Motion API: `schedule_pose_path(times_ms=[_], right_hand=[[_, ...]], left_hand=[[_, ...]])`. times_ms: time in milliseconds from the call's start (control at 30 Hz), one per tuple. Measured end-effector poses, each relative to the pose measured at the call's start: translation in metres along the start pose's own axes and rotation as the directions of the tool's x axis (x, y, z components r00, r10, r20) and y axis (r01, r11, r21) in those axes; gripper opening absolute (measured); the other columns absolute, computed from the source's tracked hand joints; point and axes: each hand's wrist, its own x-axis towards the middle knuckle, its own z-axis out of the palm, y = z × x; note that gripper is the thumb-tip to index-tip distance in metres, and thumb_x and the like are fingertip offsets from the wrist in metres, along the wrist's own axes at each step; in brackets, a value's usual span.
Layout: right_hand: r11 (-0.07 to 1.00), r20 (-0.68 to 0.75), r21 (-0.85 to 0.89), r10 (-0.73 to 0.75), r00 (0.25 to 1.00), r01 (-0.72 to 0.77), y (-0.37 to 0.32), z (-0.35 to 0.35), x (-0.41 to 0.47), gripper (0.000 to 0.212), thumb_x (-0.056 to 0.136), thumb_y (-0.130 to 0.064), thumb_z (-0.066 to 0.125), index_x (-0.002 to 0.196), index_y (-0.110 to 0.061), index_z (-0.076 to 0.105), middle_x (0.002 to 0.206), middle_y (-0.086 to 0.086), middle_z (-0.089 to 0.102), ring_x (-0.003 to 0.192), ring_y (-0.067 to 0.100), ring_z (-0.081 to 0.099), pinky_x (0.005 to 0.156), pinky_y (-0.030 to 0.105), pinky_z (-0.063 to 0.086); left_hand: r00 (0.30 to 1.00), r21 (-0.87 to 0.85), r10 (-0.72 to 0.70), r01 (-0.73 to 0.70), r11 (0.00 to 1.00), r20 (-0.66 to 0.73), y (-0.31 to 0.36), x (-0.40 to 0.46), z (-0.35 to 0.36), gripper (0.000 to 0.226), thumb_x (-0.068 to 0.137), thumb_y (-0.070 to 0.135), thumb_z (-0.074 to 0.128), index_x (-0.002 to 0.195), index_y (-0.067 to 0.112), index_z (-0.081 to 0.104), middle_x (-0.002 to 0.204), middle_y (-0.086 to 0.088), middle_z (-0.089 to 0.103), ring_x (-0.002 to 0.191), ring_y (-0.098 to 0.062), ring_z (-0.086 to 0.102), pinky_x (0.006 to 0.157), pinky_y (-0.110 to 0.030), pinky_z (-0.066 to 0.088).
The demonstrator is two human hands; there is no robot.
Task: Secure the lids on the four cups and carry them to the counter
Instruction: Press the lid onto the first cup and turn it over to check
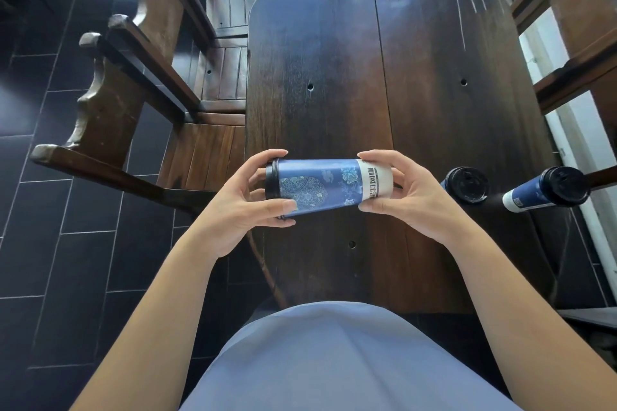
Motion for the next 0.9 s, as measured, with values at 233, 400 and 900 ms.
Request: schedule_pose_path(times_ms=[233,400,900], right_hand=[[1.0,0.01,0.02,-0.016,1.0,0.016,-0.007,-0.005,0.003,0.062,0.083,-0.015,0.084,0.138,-0.025,0.058,0.128,-0.008,0.062,0.126,0.025,0.058,0.09,0.044,0.062],[0.999,0.0,0.027,-0.034,0.999,0.034,-0.014,-0.006,0.007,0.06,0.084,-0.017,0.084,0.137,-0.03,0.059,0.127,-0.008,0.062,0.124,0.023,0.06,0.088,0.043,0.063],[0.98,-0.105,0.197,-0.02,0.994,0.041,-0.024,0.006,-0.004,0.06,0.082,-0.02,0.087,0.134,-0.028,0.06,0.12,-0.008,0.066,0.119,0.021,0.065,0.091,0.048,0.062]], left_hand=[[0.997,0.096,0.055,-0.059,0.994,0.045,0.011,0.0,-0.006,0.095,0.066,0.024,0.097,0.148,0.041,0.054,0.139,0.004,0.061,0.131,-0.035,0.062,0.103,-0.063,0.056],[0.995,0.09,0.099,-0.102,0.991,0.033,0.02,0.0,-0.008,0.092,0.068,0.017,0.095,0.149,0.037,0.055,0.136,0.006,0.064,0.128,-0.035,0.064,0.1,-0.062,0.058],[0.987,-0.021,0.125,-0.124,0.992,0.099,0.01,-0.002,-0.012,0.111,0.065,0.01,0.1,0.157,0.04,0.045,0.138,0.005,0.063,0.133,-0.038,0.06,0.105,-0.07,0.052]])
